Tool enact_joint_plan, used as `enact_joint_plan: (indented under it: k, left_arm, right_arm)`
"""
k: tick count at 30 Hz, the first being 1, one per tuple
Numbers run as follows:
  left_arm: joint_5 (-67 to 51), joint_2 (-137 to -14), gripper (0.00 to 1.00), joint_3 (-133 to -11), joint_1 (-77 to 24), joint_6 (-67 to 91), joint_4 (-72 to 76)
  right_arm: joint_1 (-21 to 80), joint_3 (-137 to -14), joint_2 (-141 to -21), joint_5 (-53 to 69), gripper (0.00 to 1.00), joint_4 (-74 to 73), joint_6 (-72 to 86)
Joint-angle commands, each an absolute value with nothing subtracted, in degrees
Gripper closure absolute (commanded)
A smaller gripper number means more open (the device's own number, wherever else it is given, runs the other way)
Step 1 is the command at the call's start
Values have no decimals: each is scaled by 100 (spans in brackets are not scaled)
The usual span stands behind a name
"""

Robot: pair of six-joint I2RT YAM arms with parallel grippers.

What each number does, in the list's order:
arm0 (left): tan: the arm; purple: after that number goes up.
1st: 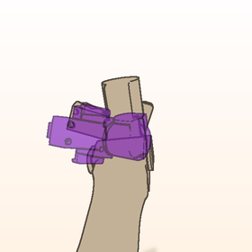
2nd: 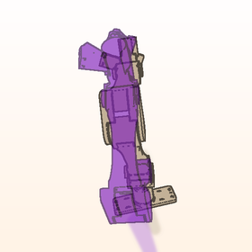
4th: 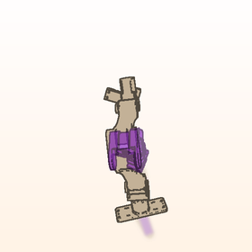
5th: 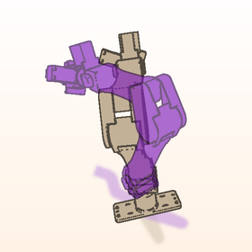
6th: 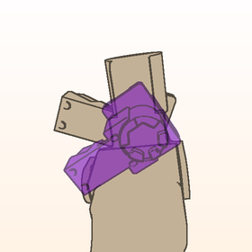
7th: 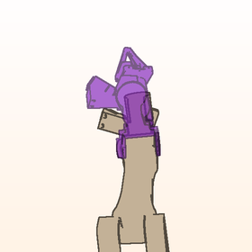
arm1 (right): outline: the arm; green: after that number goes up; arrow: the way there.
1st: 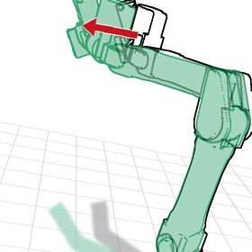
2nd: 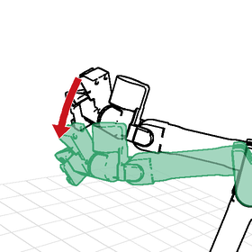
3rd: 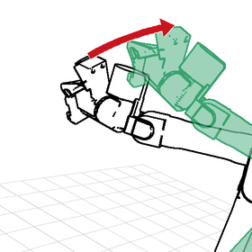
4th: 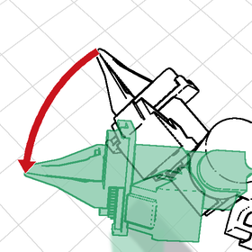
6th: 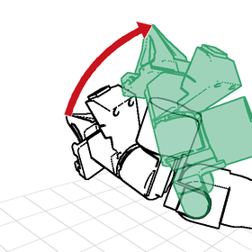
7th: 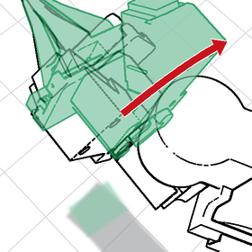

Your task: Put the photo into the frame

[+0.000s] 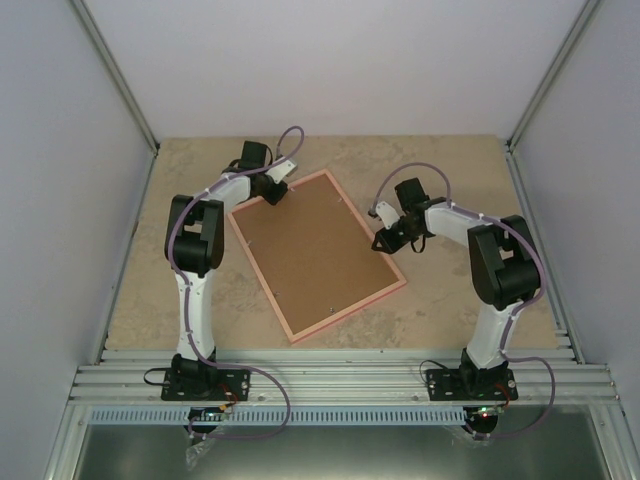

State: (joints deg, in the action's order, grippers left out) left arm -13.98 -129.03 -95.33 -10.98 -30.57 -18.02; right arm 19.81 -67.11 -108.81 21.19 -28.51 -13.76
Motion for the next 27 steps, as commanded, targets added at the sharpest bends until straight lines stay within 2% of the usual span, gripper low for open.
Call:
enact_joint_plan:
  k: [1,5,8,17,20,23,27]
  left_arm:
    - [-1422,-12856,71,-9571,-1120,-3039,-1766]
    - [-1439,-12872,71,-9591,-1116,-3038,-1775]
    - [-1457,-12878,71,-9597,-1116,-3038,-1790]
    - [-1497,-12902,71,-9631,-1121,-3031,-1836]
    - [-1518,-12920,71,-9671,-1116,-3008,-1864]
    - [-1542,-12942,71,-9694,-1119,-3006,-1880]
    - [-1605,-12970,70,-9694,-1116,-2992,-1895]
  right_arm:
    - [1995,-6504,-11045,1762,83,-3007,-1581]
    - [1995,-6495,-11002,1765,89,-3007,-1582]
    - [1995,-6501,-10995,1803,90,-3006,-1567]
    - [2040,-6337,-10606,1926,66,-2708,-1771]
    - [2117,-6272,-10620,1806,61,-2573,-2040]
    - [2110,-6244,-10704,1753,61,-2447,-2172]
    - [2112,-6240,-10864,1694,68,-2249,-2100]
